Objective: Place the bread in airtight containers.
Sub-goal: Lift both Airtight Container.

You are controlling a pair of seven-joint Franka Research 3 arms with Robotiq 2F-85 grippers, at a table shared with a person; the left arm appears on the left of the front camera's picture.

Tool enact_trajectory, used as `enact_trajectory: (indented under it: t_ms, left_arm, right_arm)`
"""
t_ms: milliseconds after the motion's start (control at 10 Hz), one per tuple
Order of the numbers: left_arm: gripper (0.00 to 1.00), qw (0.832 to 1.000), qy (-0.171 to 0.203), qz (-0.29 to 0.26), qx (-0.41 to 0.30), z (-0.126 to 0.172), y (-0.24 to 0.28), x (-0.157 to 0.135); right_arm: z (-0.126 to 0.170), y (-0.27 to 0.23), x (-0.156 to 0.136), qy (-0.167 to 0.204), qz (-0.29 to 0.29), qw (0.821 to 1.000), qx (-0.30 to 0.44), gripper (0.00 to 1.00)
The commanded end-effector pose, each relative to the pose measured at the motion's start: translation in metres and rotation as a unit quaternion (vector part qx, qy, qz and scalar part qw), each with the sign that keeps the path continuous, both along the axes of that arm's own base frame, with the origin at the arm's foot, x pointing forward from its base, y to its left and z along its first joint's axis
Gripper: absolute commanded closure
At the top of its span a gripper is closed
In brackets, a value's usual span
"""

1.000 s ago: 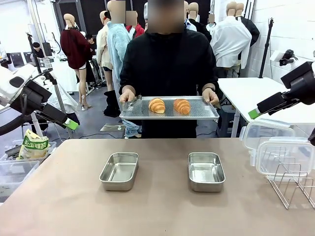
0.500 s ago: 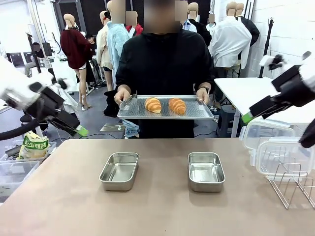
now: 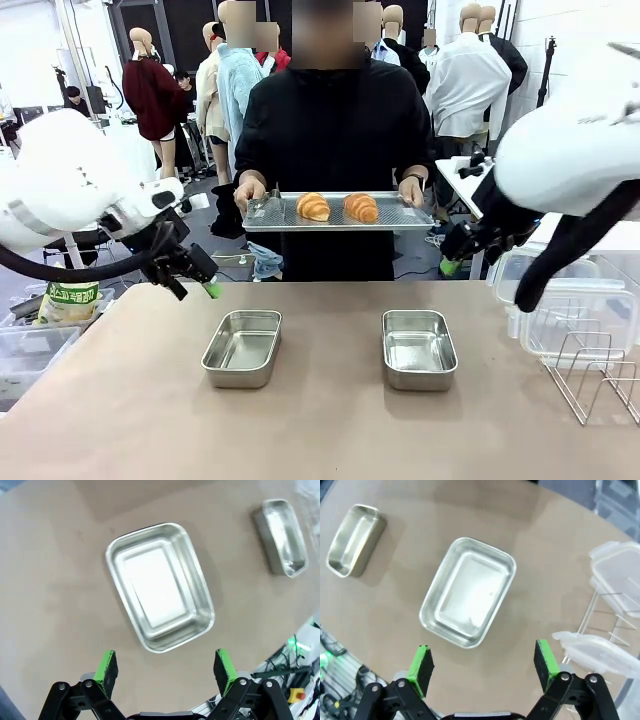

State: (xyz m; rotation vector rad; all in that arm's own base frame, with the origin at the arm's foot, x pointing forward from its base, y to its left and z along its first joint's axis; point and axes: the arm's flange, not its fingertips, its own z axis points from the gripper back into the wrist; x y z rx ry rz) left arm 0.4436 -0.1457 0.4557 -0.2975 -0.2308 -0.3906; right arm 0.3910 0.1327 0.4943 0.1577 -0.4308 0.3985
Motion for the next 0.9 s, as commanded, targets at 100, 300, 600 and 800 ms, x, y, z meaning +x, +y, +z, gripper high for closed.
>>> enact_trajectory:
  t_ms: [100, 300, 600, 800]
  left_arm:
    - [0.00, 0.991, 0.026, 0.051, 0.118, -0.017, -0.015, 0.008]
    - [0.00, 0.988, 0.035, 0.052, 0.141, -0.037, -0.018, 0.017]
    - [0.00, 0.986, 0.041, 0.066, 0.145, -0.062, -0.015, 0.030]
    - [0.00, 0.988, 0.030, 0.064, 0.138, -0.066, -0.010, 0.031]
  right_arm:
    - [-0.034, 0.019, 0.018, 0.038, -0.061, 0.996, -0.060, 0.00]
    - [-0.058, 0.018, 0.030, 0.057, -0.068, 0.994, -0.058, 0.00]
    - [-0.102, 0.020, 0.046, 0.113, -0.093, 0.987, -0.071, 0.00]
    - [-0.102, 0.013, 0.052, 0.114, -0.091, 0.986, -0.075, 0.00]
